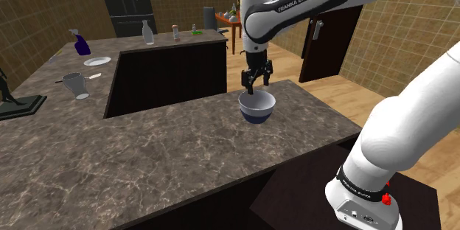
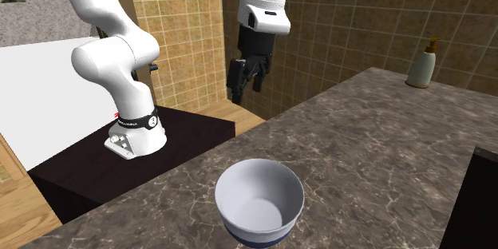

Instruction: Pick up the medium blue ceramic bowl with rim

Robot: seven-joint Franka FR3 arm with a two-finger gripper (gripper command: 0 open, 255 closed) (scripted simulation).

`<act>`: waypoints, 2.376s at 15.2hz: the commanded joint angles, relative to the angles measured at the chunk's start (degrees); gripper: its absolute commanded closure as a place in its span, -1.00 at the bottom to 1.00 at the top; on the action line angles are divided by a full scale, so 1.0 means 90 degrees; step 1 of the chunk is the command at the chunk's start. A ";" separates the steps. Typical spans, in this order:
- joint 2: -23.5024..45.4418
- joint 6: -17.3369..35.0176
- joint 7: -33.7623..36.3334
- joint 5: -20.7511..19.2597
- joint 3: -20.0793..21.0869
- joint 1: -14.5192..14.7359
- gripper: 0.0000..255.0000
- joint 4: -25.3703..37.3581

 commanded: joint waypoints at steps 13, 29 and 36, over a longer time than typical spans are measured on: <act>0.3290 0.1557 0.0404 -0.0683 -0.0155 -0.0202 -1.00 0.1471; 0.3738 0.2113 0.0503 -0.0740 -0.0171 -0.0196 1.00 0.1357; 0.3491 0.1823 0.0447 -0.0709 -0.0165 -0.0201 1.00 0.1403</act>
